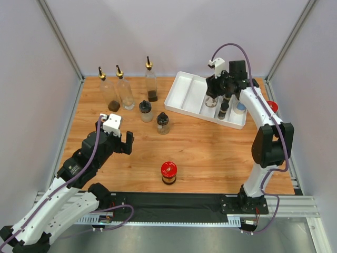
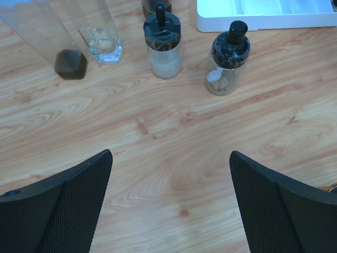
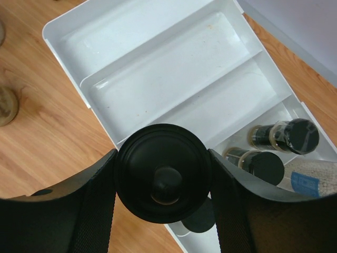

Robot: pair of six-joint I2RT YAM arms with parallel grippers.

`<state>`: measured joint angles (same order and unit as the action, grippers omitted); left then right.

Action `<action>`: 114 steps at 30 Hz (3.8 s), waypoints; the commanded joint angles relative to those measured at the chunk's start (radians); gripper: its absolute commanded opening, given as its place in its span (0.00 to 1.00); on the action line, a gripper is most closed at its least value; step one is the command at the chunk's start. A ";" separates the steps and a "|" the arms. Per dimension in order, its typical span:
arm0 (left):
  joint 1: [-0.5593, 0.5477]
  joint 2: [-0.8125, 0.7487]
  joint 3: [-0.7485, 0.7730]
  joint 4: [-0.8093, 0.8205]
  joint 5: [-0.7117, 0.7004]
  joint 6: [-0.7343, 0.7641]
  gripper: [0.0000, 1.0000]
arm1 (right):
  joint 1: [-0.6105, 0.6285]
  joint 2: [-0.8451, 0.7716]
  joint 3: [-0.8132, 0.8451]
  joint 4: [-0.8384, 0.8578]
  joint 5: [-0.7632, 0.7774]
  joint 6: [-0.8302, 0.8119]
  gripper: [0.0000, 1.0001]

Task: Organize the condiment bottles
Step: Place the bottle in the storage box.

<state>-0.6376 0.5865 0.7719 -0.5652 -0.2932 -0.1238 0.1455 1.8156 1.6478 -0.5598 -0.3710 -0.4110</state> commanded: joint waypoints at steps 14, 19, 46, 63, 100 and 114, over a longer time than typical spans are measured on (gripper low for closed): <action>0.003 0.012 0.018 0.007 0.005 0.019 1.00 | -0.046 0.100 0.153 0.113 0.127 0.035 0.07; 0.004 0.016 0.020 0.005 0.003 0.018 1.00 | -0.058 0.157 0.204 0.115 0.164 0.041 0.08; 0.004 0.052 0.020 0.004 -0.001 0.024 1.00 | -0.063 0.430 0.446 0.195 0.216 0.115 0.12; 0.003 0.062 0.021 -0.001 -0.006 0.024 1.00 | -0.063 0.476 0.443 0.215 0.233 0.095 0.60; 0.004 0.071 0.070 0.016 0.126 0.006 1.00 | 0.009 -0.377 -0.169 -0.153 -0.268 0.028 1.00; -0.005 0.332 0.230 0.021 0.428 -0.246 1.00 | 0.012 -0.729 -0.664 -0.081 -0.342 -0.029 1.00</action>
<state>-0.6384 0.8379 0.9459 -0.5755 0.0395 -0.2722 0.1604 1.1282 1.0183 -0.7048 -0.6701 -0.4175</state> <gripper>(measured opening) 0.996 0.998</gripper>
